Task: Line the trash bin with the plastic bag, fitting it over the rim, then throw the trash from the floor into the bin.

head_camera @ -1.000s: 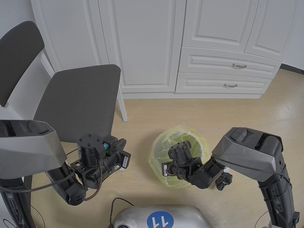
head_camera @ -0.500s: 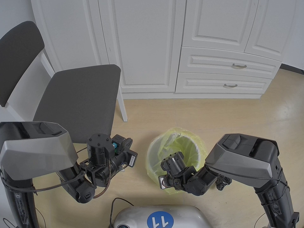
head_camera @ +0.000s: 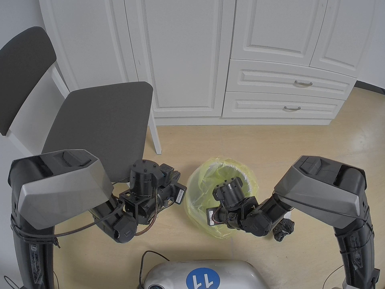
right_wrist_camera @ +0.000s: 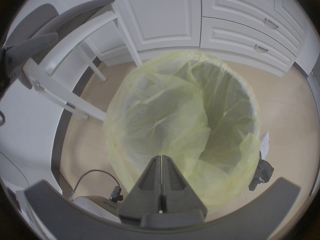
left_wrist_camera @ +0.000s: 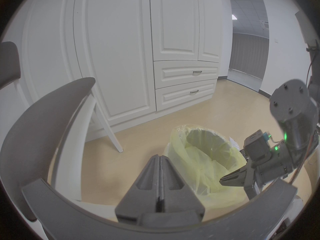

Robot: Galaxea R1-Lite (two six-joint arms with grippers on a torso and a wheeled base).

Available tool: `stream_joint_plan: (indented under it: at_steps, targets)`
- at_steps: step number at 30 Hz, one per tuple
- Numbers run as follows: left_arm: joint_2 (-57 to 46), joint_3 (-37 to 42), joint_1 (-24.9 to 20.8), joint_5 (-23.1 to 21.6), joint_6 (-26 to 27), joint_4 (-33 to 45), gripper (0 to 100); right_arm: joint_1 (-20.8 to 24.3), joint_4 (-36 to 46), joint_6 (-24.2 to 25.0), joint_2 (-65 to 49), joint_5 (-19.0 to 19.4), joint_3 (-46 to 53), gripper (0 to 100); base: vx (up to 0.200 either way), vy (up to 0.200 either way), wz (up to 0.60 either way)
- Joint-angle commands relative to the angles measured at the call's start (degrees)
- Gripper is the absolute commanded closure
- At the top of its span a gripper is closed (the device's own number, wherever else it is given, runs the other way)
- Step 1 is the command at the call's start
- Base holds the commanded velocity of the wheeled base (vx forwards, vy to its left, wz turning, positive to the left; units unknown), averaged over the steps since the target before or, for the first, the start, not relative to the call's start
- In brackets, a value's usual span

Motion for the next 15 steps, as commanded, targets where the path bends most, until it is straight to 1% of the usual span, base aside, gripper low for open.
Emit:
stream_joint_plan:
  at_steps: [1,5,6,7,8,12,15]
  targets:
    - [2.53,-7.19,-0.94,-0.5,-0.96,5.19,100,-2.11,0.08,-0.14,-4.66,0.29,1.1,100,0.0,0.0,0.0]
    - [4.99,-13.08,-2.26,-1.37,-1.92,11.25,100,-5.27,1.57,-0.75,-9.23,2.58,1.98,100,0.0,0.0,0.0]
    - [5.17,-13.43,-2.26,-1.55,-2.01,11.78,100,-5.45,1.75,-0.84,-9.4,2.67,2.07,100,0.0,0.0,0.0]
    - [6.49,-15.89,-2.35,-3.22,-2.54,14.95,100,-6.86,2.63,-1.37,-9.76,2.93,1.8,100,0.0,0.0,0.0]
    - [7.28,-17.65,-2.43,-3.84,-2.98,16.88,100,-7.91,2.98,-1.9,-9.76,2.93,1.45,100,0.0,0.0,0.0]
    - [9.13,-23.54,-3.84,-4.27,-4.47,22.33,100,-10.46,3.24,-3.39,-8.97,3.19,0.66,100,0.0,0.0,0.0]
    - [10.18,-26.09,-4.81,-4.27,-4.56,25.84,100,-11.34,3.24,-4.27,-8.09,3.37,0.13,100,0.0,0.0,0.0]
